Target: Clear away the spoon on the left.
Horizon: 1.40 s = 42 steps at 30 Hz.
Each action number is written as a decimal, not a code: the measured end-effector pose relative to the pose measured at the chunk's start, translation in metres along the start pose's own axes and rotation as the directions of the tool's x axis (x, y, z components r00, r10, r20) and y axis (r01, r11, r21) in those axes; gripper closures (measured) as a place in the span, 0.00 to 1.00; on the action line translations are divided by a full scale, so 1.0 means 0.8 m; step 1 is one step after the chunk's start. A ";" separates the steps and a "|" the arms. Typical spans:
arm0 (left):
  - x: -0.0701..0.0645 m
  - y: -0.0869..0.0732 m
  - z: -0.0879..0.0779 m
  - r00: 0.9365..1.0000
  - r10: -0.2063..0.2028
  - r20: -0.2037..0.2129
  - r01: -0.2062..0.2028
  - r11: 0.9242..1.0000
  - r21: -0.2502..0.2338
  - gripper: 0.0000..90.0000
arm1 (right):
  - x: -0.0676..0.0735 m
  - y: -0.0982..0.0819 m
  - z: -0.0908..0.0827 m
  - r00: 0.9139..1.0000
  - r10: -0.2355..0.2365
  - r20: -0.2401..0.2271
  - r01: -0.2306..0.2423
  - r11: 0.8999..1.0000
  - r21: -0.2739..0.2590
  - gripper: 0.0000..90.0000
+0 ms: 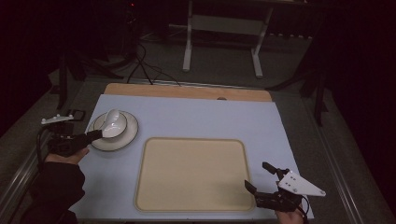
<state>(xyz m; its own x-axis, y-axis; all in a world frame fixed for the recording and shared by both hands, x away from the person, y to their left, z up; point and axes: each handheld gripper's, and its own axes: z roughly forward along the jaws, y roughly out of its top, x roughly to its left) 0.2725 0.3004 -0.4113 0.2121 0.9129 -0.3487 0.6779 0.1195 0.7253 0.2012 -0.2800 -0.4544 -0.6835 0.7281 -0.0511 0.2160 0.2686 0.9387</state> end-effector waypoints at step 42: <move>-0.100 -0.028 0.008 0.994 0.069 0.087 -0.064 0.996 -0.059 0.95 | 0.001 0.000 -0.001 1.000 -0.007 -0.014 0.007 1.000 -0.004 0.16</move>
<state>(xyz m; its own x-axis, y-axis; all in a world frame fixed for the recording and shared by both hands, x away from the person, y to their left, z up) 0.2445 0.2221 -0.4033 0.3191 0.8815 -0.3480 0.6204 0.0833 0.7798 0.2000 -0.2799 -0.4541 -0.6949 0.7172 -0.0532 0.2079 0.2711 0.9398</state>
